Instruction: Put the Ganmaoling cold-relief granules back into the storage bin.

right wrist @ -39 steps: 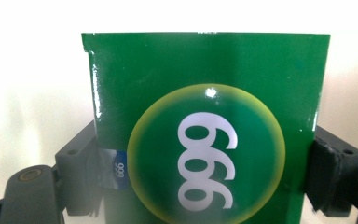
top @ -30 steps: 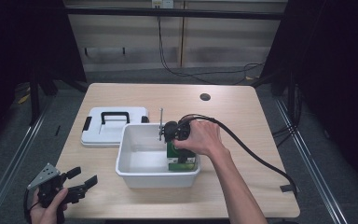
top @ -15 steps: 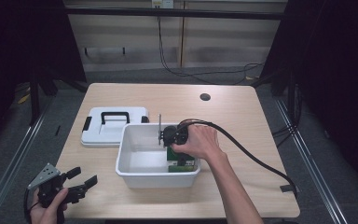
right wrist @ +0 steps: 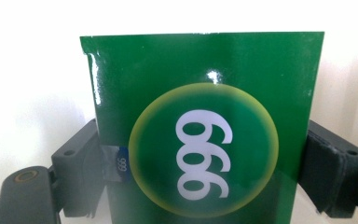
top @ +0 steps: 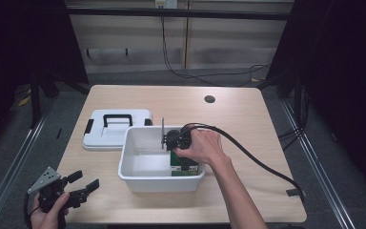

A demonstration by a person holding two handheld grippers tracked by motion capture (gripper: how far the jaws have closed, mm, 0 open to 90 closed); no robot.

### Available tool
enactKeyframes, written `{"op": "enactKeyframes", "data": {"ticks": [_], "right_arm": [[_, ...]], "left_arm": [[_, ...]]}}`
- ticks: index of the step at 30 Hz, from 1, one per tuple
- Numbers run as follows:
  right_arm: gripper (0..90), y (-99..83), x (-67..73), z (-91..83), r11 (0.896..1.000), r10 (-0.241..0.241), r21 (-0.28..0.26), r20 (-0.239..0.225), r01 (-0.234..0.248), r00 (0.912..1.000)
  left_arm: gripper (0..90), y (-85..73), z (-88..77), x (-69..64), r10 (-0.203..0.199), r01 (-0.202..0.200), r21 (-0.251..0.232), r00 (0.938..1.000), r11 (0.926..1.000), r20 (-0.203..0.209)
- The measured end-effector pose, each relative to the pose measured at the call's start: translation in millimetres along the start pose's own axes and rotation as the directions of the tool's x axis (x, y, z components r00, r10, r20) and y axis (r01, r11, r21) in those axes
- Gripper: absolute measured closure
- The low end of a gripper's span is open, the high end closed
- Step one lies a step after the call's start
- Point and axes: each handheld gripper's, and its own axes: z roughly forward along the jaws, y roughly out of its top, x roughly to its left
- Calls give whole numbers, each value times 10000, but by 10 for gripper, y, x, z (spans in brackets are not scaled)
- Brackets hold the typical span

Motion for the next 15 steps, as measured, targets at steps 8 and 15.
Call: {"op": "enactKeyframes", "data": {"ticks": [8, 15], "right_arm": [[127, -1, -27, -4, 9999, 16, 120, 132, -17, 9999], [94, -17, -33, -23, 9994, -213, 257, -230, 219, 9995]], "left_arm": [[164, 4, 5, 4, -58, 58, -7, 10000, 10000, -16], [164, 0, 11, 6, -136, 136, -18, 9999, 9999, -7]]}}
